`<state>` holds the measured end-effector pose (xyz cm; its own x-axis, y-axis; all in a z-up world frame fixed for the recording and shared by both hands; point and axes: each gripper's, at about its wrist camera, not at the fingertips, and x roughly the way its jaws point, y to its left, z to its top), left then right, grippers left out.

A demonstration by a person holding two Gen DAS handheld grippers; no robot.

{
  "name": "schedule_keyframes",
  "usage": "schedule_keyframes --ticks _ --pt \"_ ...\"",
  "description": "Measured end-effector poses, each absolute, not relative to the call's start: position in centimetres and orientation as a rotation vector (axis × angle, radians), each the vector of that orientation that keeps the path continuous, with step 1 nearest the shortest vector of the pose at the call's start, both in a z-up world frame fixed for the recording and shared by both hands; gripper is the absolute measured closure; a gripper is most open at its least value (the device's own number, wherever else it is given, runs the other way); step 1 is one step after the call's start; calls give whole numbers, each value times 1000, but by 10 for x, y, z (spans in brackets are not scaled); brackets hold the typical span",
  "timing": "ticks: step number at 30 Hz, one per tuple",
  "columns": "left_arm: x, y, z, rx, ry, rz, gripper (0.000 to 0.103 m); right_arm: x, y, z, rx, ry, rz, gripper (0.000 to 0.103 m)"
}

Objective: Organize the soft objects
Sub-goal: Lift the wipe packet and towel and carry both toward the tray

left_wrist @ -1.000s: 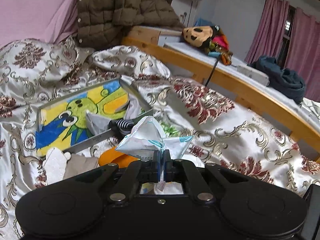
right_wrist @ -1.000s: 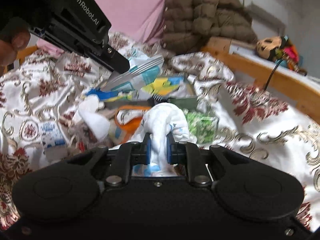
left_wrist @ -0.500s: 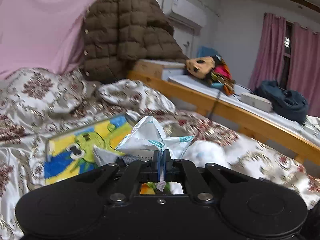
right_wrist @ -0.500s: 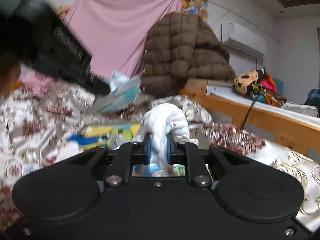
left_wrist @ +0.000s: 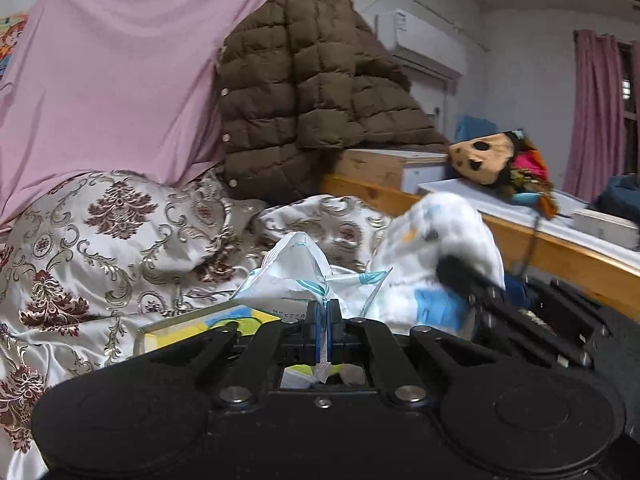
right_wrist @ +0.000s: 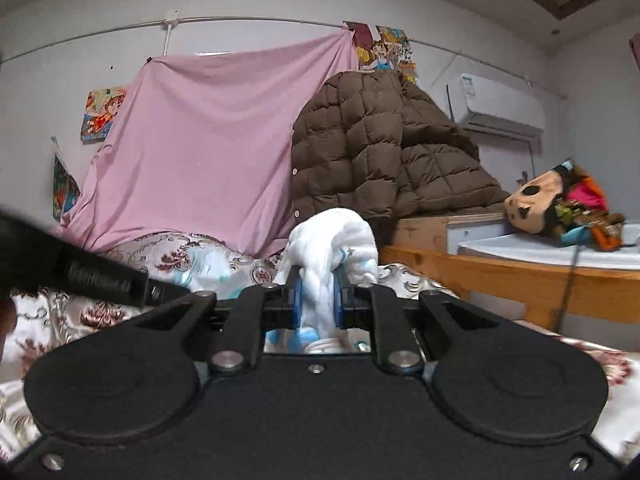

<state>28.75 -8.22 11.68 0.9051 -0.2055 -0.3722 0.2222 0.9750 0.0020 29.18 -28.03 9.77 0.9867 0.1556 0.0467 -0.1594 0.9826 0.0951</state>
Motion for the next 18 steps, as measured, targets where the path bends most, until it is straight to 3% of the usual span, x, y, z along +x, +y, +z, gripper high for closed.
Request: schedule_keyframes --ticks 10,18 --pt "360 -80 78 47 439 -101 102 393 -286 62 158 75 217 95" --pt "399 -73 43 -18 563 -36 102 460 -283 38 175 331 278 94"
